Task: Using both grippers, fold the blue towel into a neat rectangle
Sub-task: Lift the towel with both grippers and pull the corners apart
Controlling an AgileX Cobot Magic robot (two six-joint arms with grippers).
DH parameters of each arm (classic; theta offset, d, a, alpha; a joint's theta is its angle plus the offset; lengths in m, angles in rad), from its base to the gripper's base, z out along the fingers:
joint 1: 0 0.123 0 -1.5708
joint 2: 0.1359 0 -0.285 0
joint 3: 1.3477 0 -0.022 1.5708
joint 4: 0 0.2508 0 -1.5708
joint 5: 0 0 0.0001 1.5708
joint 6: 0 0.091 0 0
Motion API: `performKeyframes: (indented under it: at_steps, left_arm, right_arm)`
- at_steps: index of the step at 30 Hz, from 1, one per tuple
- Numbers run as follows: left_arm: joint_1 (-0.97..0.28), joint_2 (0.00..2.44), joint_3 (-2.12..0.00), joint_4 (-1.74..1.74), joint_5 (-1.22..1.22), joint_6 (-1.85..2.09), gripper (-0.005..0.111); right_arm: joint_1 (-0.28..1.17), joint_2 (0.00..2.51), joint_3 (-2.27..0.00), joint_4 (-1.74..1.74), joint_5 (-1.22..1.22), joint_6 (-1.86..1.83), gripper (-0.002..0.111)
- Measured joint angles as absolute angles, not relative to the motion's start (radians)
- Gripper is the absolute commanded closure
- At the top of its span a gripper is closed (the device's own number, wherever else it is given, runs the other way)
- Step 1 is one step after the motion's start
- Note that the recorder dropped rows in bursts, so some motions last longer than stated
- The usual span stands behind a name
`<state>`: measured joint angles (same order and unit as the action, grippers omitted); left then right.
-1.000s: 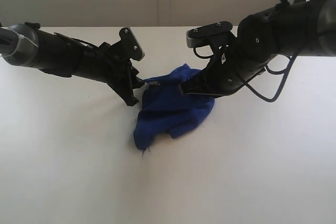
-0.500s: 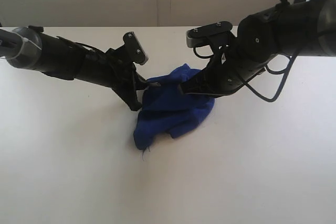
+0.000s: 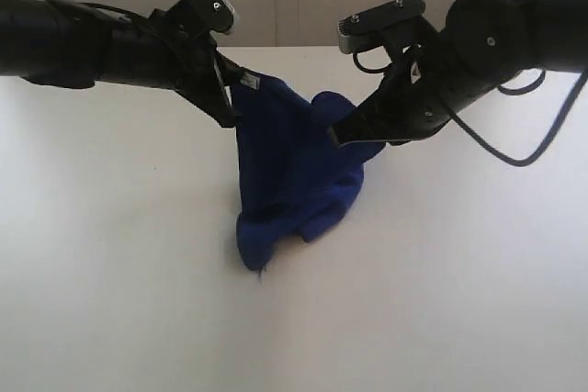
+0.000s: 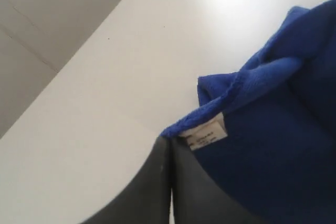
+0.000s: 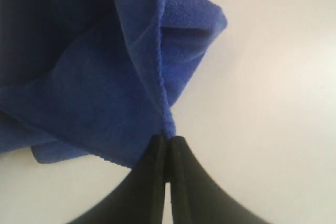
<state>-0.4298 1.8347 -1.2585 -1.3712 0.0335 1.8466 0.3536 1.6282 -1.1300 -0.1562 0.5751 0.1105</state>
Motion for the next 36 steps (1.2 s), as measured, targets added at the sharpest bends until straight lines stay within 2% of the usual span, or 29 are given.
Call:
performKeyframes:
  at_steps: [12,19,22,26,30,36]
  left_arm:
    - [-0.430,1.488,-0.877,-1.371,0.062,1.652,0.107]
    - [-0.415,1.316,-0.823,-1.307,0.167,1.394,0.107]
    - [-0.379,1.301,-0.848,-1.135,0.316,1.182,0.107]
    - [-0.327,1.308,-0.906,-0.732,0.468,0.790,0.107]
    - [-0.315,1.325,-0.932,-0.367,0.490,0.565,0.107]
    - [-0.315,1.351,-0.938,-0.172,0.472,0.418,0.107]
  right_arm:
    - [0.354,1.474,-1.114,-0.204,0.712,0.035,0.108]
    - [0.354,1.370,-1.005,-0.204,0.714,0.041,0.108]
    - [0.354,1.336,-0.963,-0.204,0.714,0.048,0.108]
    - [0.354,1.311,-0.924,-0.181,0.694,0.052,0.108]
    - [0.354,1.307,-0.903,-0.155,0.673,0.052,0.108]
    - [0.354,1.307,-0.897,-0.182,0.659,0.080,0.108]
